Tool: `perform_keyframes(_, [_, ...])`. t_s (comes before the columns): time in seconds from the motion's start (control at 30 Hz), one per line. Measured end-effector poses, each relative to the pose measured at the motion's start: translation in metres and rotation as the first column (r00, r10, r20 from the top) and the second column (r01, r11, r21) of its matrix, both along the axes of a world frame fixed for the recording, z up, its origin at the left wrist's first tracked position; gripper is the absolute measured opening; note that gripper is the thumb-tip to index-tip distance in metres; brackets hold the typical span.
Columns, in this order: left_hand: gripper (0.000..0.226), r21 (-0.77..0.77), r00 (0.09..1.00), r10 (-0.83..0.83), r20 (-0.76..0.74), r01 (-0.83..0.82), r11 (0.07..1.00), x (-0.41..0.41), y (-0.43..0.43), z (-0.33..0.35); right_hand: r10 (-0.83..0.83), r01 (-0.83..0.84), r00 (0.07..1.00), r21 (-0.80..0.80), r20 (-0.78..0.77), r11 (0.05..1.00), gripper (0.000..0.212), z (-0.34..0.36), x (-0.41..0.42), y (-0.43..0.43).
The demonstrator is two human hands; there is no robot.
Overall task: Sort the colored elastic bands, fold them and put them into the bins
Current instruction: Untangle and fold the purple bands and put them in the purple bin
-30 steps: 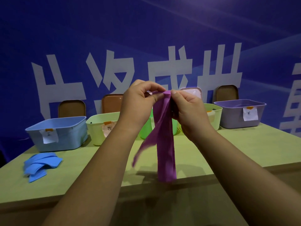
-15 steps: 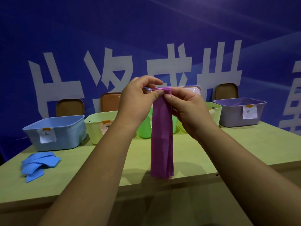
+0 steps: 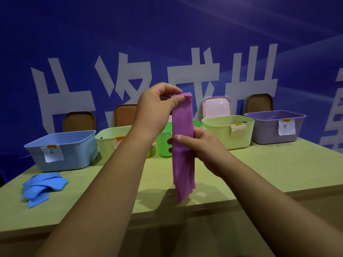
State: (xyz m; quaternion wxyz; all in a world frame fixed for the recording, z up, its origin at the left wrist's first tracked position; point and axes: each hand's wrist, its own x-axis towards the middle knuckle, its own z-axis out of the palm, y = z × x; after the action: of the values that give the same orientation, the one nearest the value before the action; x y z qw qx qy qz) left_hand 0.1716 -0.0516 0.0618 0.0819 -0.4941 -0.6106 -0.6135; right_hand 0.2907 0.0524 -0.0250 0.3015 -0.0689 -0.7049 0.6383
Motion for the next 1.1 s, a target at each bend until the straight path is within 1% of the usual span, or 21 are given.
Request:
perform_keyframes(0.13, [0.010, -0.008, 0.999, 0.037, 0.021, -0.037, 0.999, -0.007, 0.004, -0.007, 0.018, -0.018, 1.000, -0.026, -0.008, 0.999, 0.028, -0.004, -0.007, -0.011])
perform_keyframes(0.23, [0.014, -0.002, 0.998, 0.031, 0.051, -0.031, 1.000, -0.014, 0.006, -0.012, 0.050, -0.050, 0.999, -0.067, -0.013, 0.997, 0.030, -0.005, -0.007, -0.018])
perform_keyframes(0.3, [0.016, -0.005, 0.997, 0.028, 0.075, -0.028, 1.000, -0.019, 0.007, -0.014, 0.065, -0.065, 0.998, -0.086, -0.002, 0.994, 0.035, -0.006, -0.007, -0.019])
perform_keyframes(0.4, [0.014, -0.011, 0.993, 0.008, 0.119, -0.007, 1.000, -0.025, 0.012, -0.018, 0.070, -0.069, 0.997, -0.125, 0.008, 0.990, 0.039, -0.005, -0.007, -0.017])
perform_keyframes(0.5, [0.010, -0.030, 0.988, 0.001, 0.152, 0.003, 1.000, -0.034, 0.020, -0.023, 0.060, -0.052, 0.997, -0.154, 0.049, 0.987, 0.036, -0.006, -0.013, -0.012])
perform_keyframes(0.6, [0.010, -0.057, 0.974, -0.023, 0.224, 0.036, 0.998, -0.047, 0.031, -0.036, 0.026, -0.007, 0.992, -0.150, 0.123, 0.989, 0.030, -0.016, -0.025, -0.004])
perform_keyframes(0.63, [0.010, -0.066, 0.970, -0.024, 0.241, 0.041, 0.997, -0.051, 0.034, -0.041, 0.020, 0.002, 0.988, -0.145, 0.150, 0.989, 0.032, -0.020, -0.029, -0.001])
perform_keyframes(0.7, [0.010, -0.077, 0.964, -0.018, 0.264, 0.040, 0.996, -0.057, 0.040, -0.053, 0.017, 0.012, 0.982, -0.150, 0.190, 0.989, 0.043, -0.031, -0.038, 0.005])
perform_keyframes(0.73, [0.010, -0.082, 0.964, -0.012, 0.265, 0.035, 0.996, -0.059, 0.041, -0.057, -0.004, 0.029, 0.977, -0.114, 0.212, 0.993, 0.050, -0.036, -0.042, 0.006])
perform_keyframes(0.77, [0.010, -0.088, 0.964, -0.002, 0.267, 0.027, 0.996, -0.061, 0.042, -0.062, -0.054, 0.063, 0.967, -0.028, 0.247, 0.998, 0.057, -0.042, -0.047, 0.008])
perform_keyframes(0.83, [0.010, -0.095, 0.965, 0.018, 0.263, 0.008, 0.995, -0.065, 0.045, -0.068, -0.184, 0.141, 0.932, 0.155, 0.313, 0.978, 0.068, -0.052, -0.055, 0.010])
perform_keyframes(0.87, [0.010, -0.101, 0.966, 0.026, 0.258, 0.000, 0.995, -0.067, 0.045, -0.070, -0.229, 0.171, 0.918, 0.199, 0.323, 0.965, 0.070, -0.055, -0.058, 0.010])
perform_keyframes(0.93, [0.011, -0.110, 0.968, 0.037, 0.249, -0.010, 0.994, -0.069, 0.046, -0.072, -0.267, 0.200, 0.911, 0.229, 0.315, 0.953, 0.072, -0.060, -0.061, 0.010])
perform_keyframes(1.1, [0.010, -0.122, 0.980, 0.062, 0.190, -0.039, 0.992, -0.072, 0.044, -0.067, -0.252, 0.184, 0.922, 0.239, 0.295, 0.953, 0.072, -0.059, -0.064, 0.010])
